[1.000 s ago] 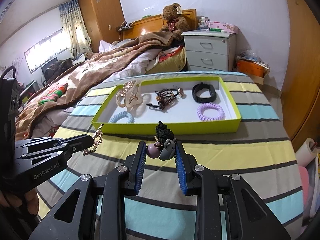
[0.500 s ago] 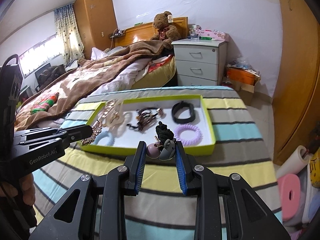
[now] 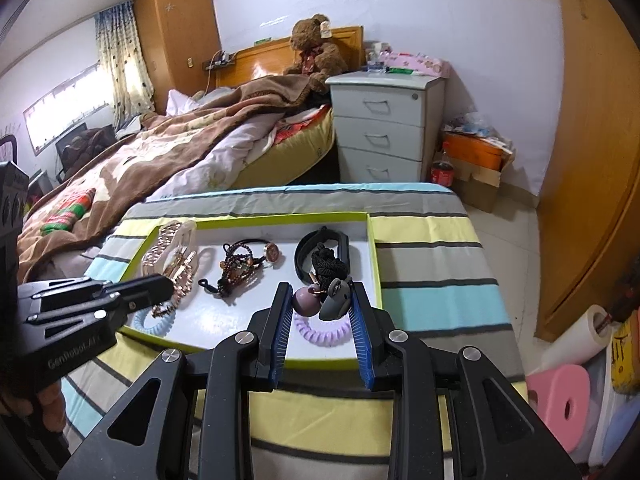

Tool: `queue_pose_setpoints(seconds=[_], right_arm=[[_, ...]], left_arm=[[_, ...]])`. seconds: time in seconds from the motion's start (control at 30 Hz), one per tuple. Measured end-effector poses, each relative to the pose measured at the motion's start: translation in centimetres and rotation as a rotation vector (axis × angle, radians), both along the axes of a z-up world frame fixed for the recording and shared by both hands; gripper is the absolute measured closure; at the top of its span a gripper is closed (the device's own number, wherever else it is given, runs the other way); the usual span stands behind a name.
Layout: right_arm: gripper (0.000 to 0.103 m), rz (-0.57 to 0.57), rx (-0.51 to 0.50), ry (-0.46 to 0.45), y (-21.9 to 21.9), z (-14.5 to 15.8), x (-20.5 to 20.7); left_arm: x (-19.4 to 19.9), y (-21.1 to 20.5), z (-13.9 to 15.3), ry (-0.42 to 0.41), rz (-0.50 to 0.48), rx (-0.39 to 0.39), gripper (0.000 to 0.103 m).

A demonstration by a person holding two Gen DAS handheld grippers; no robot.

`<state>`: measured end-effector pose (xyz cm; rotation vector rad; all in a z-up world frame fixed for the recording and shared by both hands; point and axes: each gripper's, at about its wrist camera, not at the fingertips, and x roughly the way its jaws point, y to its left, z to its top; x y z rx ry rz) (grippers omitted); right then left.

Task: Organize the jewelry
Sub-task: 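Carry bear keychain with right tool while left tool carries gold clip to box, then release bear keychain with right tool while left tool releases gold clip in box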

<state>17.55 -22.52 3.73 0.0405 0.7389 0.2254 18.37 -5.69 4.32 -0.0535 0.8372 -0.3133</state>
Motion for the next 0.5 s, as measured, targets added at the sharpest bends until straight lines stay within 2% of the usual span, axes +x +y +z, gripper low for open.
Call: queue_pose_setpoints(seconds=[0.5], right_arm=[[0.073, 0.018, -0.046, 0.103, 0.2, -3.7, 2.7]], left_arm=[[2.4, -1.1, -3.0, 0.070, -0.002, 0.003, 0.099]])
